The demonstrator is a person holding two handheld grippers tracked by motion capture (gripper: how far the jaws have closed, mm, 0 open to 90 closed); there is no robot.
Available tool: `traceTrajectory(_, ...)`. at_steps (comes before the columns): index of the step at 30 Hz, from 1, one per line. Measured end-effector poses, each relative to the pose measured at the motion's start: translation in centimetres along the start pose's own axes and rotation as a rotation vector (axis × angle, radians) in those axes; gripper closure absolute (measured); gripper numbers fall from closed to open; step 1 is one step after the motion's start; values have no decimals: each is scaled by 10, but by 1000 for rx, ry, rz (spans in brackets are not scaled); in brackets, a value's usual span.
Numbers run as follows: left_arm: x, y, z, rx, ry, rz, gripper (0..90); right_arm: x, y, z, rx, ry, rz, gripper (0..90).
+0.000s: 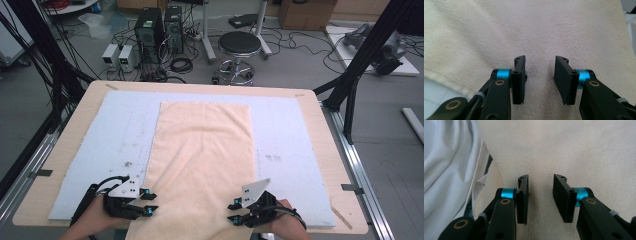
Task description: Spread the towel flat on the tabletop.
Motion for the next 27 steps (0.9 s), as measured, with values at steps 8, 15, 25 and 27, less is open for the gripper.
traceTrajectory(8, -2, -7, 13, -50, -45, -27, 586, -24, 1, -13, 88, 130, -73, 574)
traceTrajectory(15, 18, -22, 26, -78, -74, -28, 550, -21, -4, -42, 179, 250, -110, 414)
traceTrajectory(25, 10, -3, 25, -66, -97, 6, 521, -3, -1, -31, 101, 183, -20, 325)
traceTrajectory(27, 6, 0, 24, -70, -101, 5, 522, -4, 0, -29, 101, 179, -20, 325)
Point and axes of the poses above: each handheld gripper's, and its own axes: x roughly forward along the jaws, y roughly out of its underside, z roughly to its left, the point moved 3 cm from there along x, roughly forward along the jaws, and after that the axes turned 12 degrees about -y, right-handed, at the moved point
